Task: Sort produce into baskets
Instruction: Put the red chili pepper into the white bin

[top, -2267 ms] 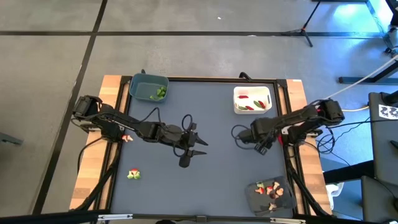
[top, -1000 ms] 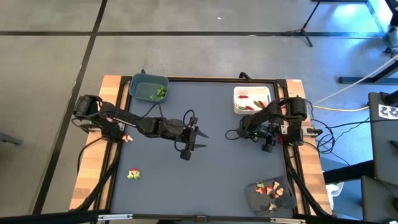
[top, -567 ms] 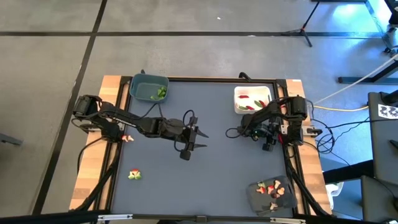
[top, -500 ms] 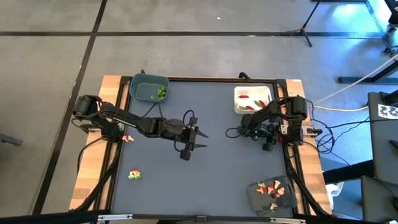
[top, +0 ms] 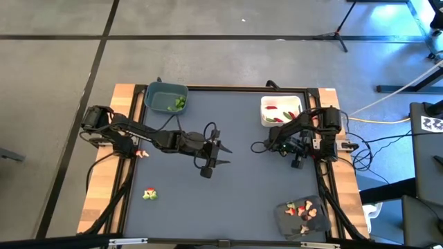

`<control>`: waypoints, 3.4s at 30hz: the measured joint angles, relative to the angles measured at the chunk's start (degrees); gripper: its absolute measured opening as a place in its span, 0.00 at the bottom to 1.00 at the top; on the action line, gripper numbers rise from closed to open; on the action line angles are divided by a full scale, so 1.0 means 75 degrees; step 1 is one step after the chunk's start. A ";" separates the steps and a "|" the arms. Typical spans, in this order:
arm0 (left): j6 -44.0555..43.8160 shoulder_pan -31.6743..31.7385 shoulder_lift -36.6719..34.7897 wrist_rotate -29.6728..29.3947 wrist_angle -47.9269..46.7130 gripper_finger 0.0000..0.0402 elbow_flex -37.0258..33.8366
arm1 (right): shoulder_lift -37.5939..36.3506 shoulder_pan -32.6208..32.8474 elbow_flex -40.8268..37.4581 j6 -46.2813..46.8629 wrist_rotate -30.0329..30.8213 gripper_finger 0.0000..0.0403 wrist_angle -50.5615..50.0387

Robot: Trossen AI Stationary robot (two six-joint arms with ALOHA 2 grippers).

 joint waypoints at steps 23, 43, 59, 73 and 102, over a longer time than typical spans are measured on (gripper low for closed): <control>0.0000 0.0023 0.0000 0.0000 0.0000 0.43 0.0000 | -0.1844 0.0030 0.0591 0.0967 0.0909 0.25 -0.0137; 0.0029 0.0023 0.0000 0.0000 0.0000 0.43 0.0000 | 0.0127 0.0026 0.0201 -0.0564 0.1719 0.81 -0.0194; 0.0015 0.0023 0.0000 0.0000 -0.0003 0.43 0.0000 | 0.0202 -0.0035 0.0155 -0.0297 0.1319 0.57 -0.0146; -0.0006 0.0023 0.0000 0.0000 -0.0007 0.43 0.0000 | 0.0149 -0.0029 -0.0062 0.0185 0.0835 0.30 0.0120; -0.0036 0.0020 0.0003 0.0000 -0.0175 0.43 0.0000 | -0.1346 0.0472 0.0151 0.1615 0.1064 0.03 0.0346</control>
